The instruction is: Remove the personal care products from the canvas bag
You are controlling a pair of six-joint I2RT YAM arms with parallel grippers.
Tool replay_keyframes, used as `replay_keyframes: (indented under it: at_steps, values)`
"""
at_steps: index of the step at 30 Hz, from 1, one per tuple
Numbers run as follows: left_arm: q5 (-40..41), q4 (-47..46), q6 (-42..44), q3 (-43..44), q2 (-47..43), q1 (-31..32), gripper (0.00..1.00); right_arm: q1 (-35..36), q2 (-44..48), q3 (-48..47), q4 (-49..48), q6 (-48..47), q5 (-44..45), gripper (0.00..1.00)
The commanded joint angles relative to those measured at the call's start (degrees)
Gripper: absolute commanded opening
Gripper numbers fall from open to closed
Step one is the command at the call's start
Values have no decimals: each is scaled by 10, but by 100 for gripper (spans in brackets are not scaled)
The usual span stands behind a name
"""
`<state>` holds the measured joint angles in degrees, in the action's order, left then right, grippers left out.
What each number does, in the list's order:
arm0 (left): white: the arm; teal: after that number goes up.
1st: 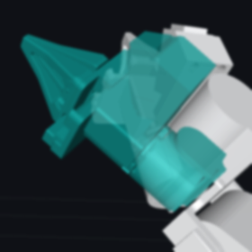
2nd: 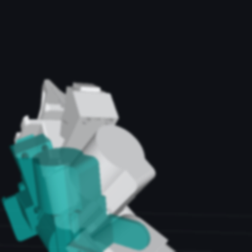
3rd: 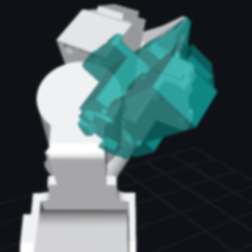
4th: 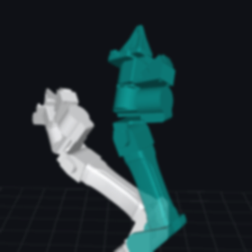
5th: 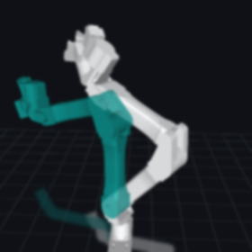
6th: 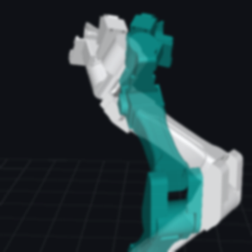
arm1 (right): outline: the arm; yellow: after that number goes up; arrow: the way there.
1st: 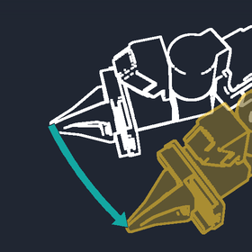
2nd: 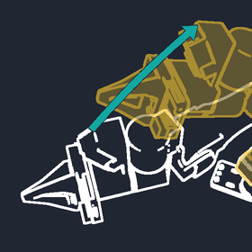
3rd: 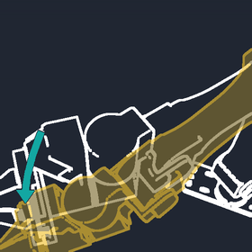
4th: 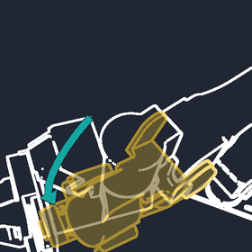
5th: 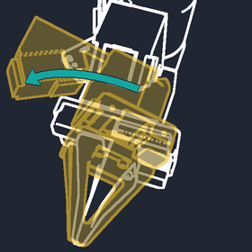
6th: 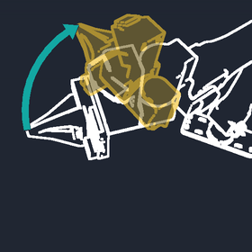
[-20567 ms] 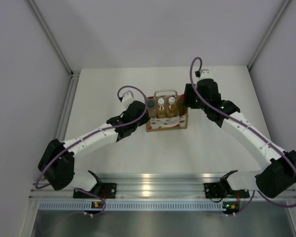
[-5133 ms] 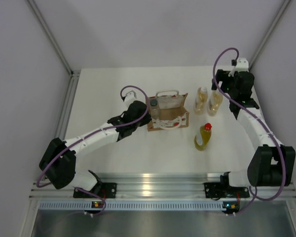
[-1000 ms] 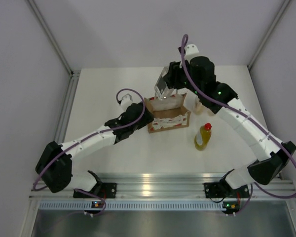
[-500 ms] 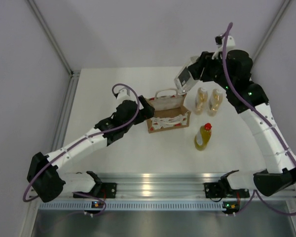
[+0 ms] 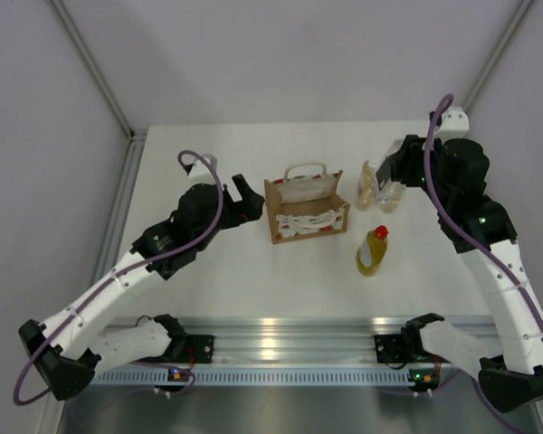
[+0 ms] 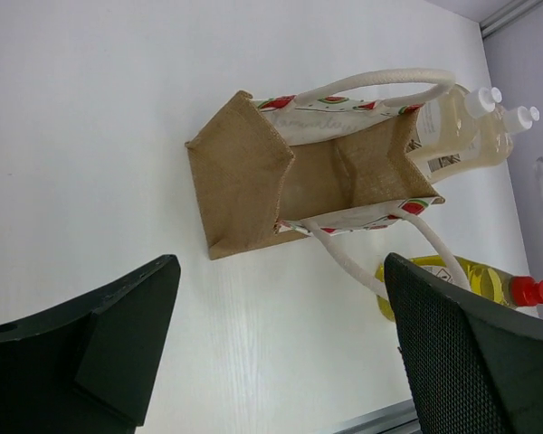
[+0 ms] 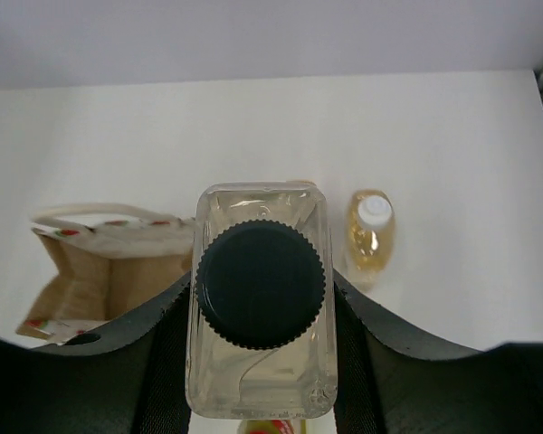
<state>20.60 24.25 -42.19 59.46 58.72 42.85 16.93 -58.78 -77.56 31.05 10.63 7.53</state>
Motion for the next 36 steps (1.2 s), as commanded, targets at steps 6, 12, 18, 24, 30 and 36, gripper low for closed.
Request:
replay_keyframes:
  at_steps: [6,12,18,24,30,36]
  values:
    - [69,167,63,64,-81,1,98,-16,124,120,-59,-27,92,0]
    - [96,214,91,67,-131,1,98,-31,138,218,-80,-38,113,0]
    - [82,221,115,51,-156,1,98,-57,157,311,-174,-61,94,0]
    - [93,221,130,17,-171,1,98,-76,187,434,-341,-93,48,0]
    - [91,221,132,-2,-176,1,98,-104,150,471,-387,-87,19,0]
    - [103,220,131,-11,-177,1,98,-138,104,471,-398,-70,-10,1]
